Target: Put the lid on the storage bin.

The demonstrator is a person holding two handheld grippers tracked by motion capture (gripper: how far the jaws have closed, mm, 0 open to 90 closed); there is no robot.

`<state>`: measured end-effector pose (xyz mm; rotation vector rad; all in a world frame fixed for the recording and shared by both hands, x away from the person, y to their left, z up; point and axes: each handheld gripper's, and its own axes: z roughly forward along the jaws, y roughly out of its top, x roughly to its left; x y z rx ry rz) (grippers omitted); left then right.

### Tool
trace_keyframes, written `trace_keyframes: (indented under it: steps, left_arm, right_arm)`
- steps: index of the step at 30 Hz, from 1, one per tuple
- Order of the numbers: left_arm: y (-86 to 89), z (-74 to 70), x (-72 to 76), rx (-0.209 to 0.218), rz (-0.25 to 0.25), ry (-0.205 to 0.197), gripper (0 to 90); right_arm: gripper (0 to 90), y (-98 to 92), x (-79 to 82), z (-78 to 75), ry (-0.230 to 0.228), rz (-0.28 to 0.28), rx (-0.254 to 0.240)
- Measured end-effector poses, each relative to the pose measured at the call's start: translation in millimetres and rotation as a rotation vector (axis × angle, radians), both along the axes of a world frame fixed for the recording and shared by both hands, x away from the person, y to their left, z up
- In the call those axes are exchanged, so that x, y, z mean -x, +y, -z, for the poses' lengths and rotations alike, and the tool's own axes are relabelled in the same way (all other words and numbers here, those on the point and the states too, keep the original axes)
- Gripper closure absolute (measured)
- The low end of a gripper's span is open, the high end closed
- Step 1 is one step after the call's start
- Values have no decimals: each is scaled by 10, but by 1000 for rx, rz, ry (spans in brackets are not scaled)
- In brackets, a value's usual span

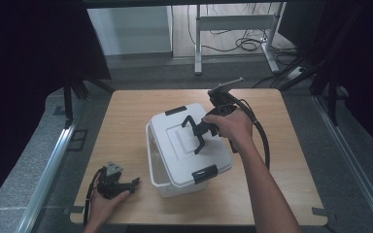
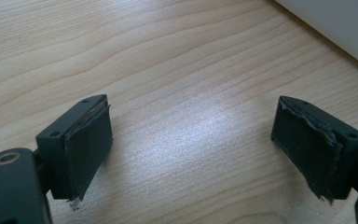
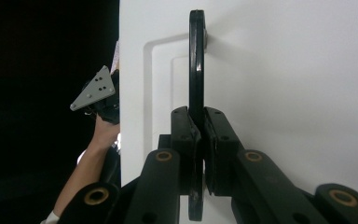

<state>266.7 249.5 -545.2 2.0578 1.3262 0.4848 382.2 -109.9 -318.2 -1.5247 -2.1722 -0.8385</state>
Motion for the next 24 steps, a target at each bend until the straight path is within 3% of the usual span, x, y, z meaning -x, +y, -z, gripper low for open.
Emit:
trace_keyframes:
  steps: [24]
  left_arm:
    - [-2,0,-5,1,5,1,122]
  right_arm:
    - [836,96,-17,86,15,-7,14]
